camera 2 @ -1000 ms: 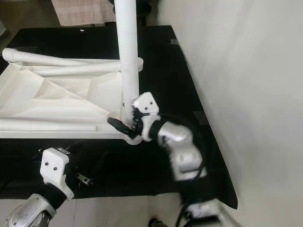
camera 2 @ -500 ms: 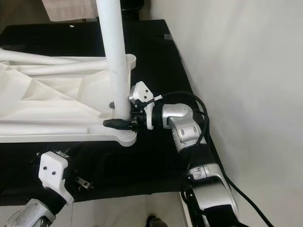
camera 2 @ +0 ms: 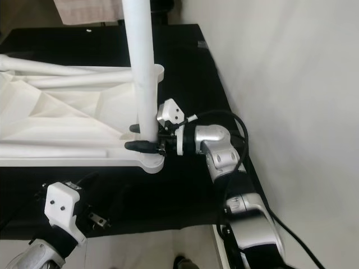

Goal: Building children table

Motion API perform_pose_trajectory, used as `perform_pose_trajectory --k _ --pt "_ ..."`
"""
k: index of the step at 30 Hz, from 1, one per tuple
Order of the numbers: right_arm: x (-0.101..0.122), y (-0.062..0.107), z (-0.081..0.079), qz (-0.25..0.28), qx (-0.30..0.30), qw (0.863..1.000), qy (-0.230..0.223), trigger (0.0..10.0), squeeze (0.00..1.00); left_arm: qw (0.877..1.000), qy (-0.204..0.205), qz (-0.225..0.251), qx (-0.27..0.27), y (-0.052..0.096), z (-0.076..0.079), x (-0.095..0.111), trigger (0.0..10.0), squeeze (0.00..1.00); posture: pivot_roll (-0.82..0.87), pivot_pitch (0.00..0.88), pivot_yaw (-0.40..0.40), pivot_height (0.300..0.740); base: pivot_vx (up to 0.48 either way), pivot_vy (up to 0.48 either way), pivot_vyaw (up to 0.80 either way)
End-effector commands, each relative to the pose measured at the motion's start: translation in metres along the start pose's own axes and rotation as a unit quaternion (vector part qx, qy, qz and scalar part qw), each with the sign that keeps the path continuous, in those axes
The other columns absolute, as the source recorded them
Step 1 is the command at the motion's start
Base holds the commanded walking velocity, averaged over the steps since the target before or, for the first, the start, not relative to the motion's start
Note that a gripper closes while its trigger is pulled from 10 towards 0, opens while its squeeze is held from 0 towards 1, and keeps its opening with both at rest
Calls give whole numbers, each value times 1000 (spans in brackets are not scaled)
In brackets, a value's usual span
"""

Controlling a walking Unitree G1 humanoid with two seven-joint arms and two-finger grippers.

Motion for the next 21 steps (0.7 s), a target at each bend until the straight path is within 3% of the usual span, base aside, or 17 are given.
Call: perform_pose_trajectory --k 1,2,3,4,5,7,9,11,12,13,14,15,16,17,21 --pt "-46 22 -10 -119 -236 962 -64 0 0 1000 -2 -10 1 2 -2 -4 10000 0 -6 264 -47 740 0 0 0" --pt "-46 22 -10 -119 -236 962 -64 0 0 1000 -2 -10 1 2 -2 -4 10000 0 -6 264 -47 740 0 0 0" --pt "-55 40 -20 -154 -331 927 -86 0 0 1000 -3 -10 1 2 -3 -3 10000 0 -10 261 -44 740 0 0 0" --pt "-52 44 -35 -161 -363 914 -87 0 0 1000 -3 -10 -2 0 -4 -4 10000 0 -13 253 -38 740 0 0 0" --pt "-52 44 -35 -161 -363 914 -87 0 0 1000 -3 -10 -2 0 -4 -4 10000 0 -13 253 -38 740 0 0 0" --pt "-43 28 -54 -137 -342 926 -85 0 0 1000 -4 -10 -5 -3 -5 -5 10000 0 -21 234 -28 740 0 0 0" --pt "-42 10 -57 -121 -319 936 -89 0 0 1000 -5 -9 -3 -6 -8 -7 10000 0 -5 218 -36 740 0 0 0" --pt "-43 5 -56 -119 -311 938 -90 0 0 1000 -5 -8 -2 -7 -9 -7 10000 0 -5 216 -38 740 0 0 0" --pt "-42 3 -56 -120 -310 939 -92 3765 0 1000 -6 -7 1 -8 -10 -7 10000 0 -6 210 -40 740 0 0 0" --pt "-40 1 -54 -122 -314 937 -95 6039 0 1000 -8 -5 5 -8 -11 -7 10000 0 -6 210 -40 740 0 0 0" --pt "-40 1 -54 -122 -314 937 -95 6039 0 1000 -8 -5 5 -8 -11 -7 10000 0 -6 210 -40 740 0 0 0" --pt "-34 -3 -56 -108 -298 943 -106 10000 0 1000 -9 -3 9 -8 -12 -7 10000 0 -8 206 -40 740 0 0 0" --pt "-34 -3 -56 -108 -298 943 -106 10000 0 1000 -9 -3 9 -8 -12 -7 10000 0 -8 206 -40 740 0 0 0" --pt "-18 -14 -60 -53 -224 966 -120 10000 1000 1000 -9 0 14 -10 -13 -6 10000 0 -9 205 -40 740 0 0 0" --pt "-7 -18 -64 -14 -158 980 -122 10000 1000 1000 -8 1 14 -10 -13 -6 10000 0 -18 205 -39 740 0 0 0"
Point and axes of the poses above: a point about 5 cm out from each wrist's last joint towards the gripper, its own y axis pointing back from the gripper into the wrist, its own x axis along the axis of the wrist's last joint, z = x × y, the point moved 3 cm from there along -y, pointing out of the wrist towards the gripper, and after that the axes turned 3 degrees about y, right-handed, at the moved point
